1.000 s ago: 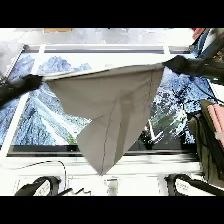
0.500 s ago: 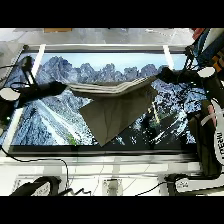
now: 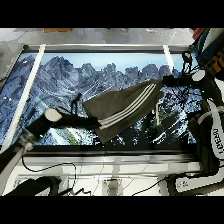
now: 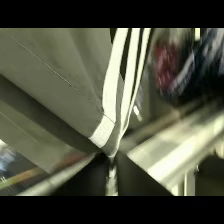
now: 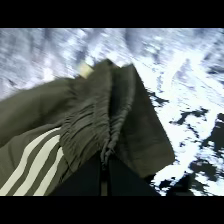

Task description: Fold the clothes and pants, and hang the long-sleeved shirts on hangers.

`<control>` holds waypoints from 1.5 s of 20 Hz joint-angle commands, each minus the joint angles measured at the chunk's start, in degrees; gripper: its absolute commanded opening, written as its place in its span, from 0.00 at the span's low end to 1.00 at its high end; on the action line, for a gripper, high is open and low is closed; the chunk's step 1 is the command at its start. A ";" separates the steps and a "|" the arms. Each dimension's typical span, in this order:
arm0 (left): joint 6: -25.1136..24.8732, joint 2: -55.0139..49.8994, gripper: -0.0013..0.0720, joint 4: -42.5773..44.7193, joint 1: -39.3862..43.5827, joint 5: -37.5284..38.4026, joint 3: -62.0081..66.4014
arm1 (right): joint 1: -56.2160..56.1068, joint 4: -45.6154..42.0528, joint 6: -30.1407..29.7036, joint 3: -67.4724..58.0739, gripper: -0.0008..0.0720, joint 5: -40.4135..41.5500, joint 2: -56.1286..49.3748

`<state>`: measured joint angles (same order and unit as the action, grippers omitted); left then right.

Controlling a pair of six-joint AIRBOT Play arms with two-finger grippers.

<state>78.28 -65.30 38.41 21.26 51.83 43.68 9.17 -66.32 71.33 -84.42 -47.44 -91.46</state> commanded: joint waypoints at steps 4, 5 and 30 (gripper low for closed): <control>0.79 -1.36 0.96 0.66 5.77 -6.56 -3.72 | -0.04 -3.19 0.02 -0.04 0.68 -0.63 -1.14; 1.20 -1.38 0.96 4.33 3.63 -8.33 -3.72 | 0.07 -3.26 0.02 -0.02 0.68 -1.16 -1.09; -26.05 -19.89 0.03 -24.41 -9.57 -8.44 3.06 | 0.13 -3.17 0.15 -0.02 0.66 -4.46 -1.09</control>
<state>54.41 -85.08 12.91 12.73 40.45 43.75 9.30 -69.10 71.48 -84.44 -50.48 -92.53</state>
